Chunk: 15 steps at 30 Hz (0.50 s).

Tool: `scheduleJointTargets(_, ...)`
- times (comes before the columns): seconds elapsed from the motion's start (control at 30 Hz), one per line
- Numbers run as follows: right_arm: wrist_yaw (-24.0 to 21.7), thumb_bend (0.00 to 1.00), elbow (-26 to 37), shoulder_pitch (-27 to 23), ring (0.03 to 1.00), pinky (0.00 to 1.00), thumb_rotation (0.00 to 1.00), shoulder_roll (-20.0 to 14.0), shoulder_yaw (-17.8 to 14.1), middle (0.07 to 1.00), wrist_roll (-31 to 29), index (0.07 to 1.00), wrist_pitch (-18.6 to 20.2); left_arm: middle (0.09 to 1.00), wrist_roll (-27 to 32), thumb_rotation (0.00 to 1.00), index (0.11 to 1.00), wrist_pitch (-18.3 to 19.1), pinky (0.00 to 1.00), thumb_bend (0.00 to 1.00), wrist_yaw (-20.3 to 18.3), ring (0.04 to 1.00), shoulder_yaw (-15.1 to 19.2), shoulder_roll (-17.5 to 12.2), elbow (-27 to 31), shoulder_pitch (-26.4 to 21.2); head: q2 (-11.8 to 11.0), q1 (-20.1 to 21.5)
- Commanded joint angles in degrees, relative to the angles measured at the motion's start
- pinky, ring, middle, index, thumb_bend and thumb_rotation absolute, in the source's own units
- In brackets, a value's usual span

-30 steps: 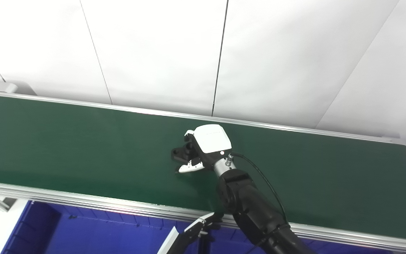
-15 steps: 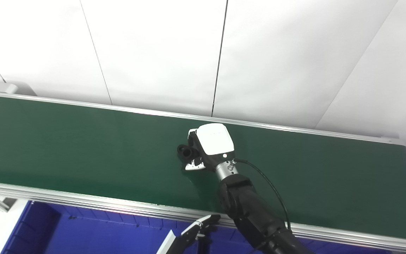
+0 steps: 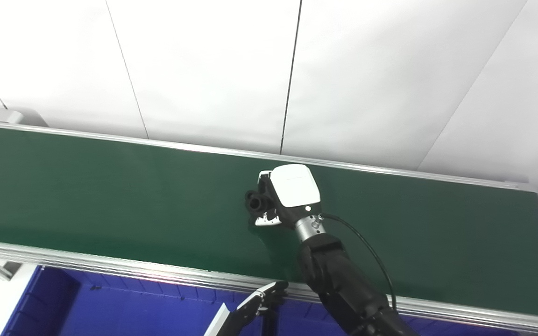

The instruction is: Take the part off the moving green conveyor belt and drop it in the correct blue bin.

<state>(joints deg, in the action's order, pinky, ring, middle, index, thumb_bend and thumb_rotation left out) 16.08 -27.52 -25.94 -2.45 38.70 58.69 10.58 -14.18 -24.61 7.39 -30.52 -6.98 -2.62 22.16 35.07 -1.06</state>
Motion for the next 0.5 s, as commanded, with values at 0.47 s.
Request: scheduleJointTargets(0.47, -11.5, 0.50, 31.5, 10.4, 0.175, 0.12, 0.16, -6.6, -5.9, 0.256, 1.1, 0.481, 1.0, 0.847, 2.1, 0.64, 0.871, -2.3, 0.70, 0.82, -2.5, 0.817, 1.0, -0.3, 1.5, -1.0, 0.3, 3.6)
